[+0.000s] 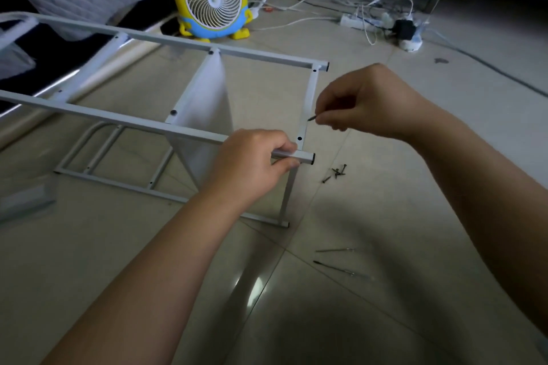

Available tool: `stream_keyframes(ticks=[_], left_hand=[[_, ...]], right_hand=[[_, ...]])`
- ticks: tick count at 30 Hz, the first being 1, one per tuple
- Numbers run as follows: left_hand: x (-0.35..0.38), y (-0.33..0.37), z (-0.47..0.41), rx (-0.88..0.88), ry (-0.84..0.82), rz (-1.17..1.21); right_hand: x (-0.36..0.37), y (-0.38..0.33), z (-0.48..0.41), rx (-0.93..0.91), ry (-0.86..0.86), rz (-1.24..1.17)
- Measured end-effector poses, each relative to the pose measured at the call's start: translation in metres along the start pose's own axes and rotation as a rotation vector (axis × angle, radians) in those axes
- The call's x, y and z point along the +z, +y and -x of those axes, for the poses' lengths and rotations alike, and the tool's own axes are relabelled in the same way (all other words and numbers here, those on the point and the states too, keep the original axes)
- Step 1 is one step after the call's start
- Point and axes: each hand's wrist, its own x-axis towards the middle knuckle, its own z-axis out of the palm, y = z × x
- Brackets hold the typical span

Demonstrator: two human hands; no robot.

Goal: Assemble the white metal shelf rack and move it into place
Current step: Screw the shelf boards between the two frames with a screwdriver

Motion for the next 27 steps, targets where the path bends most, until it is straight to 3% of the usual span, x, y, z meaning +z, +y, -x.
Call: stream_keyframes(ticks=[5,10,19,27], left_hand=[[0.001,-0.001,-0.002,0.050,-0.002,-0.048],[0.006,-0.007,0.001,0.150,0.056,-0.114],[0.006,-0.007,0.000,0.101,0.059,-0.089],[0.008,-0.009,-0.003,0.127,0.085,-0.081]], right_hand=[[0.004,0.002,0.002,-0.042,-0.049,0.025],[0.010,0.002,0.008,-0.001,0.039,-0.058],[0.022,-0.006,0.000,-0.266,0.026,0.261],[0.023,-0.009,-0.005,-0.286,-0.054,0.376]])
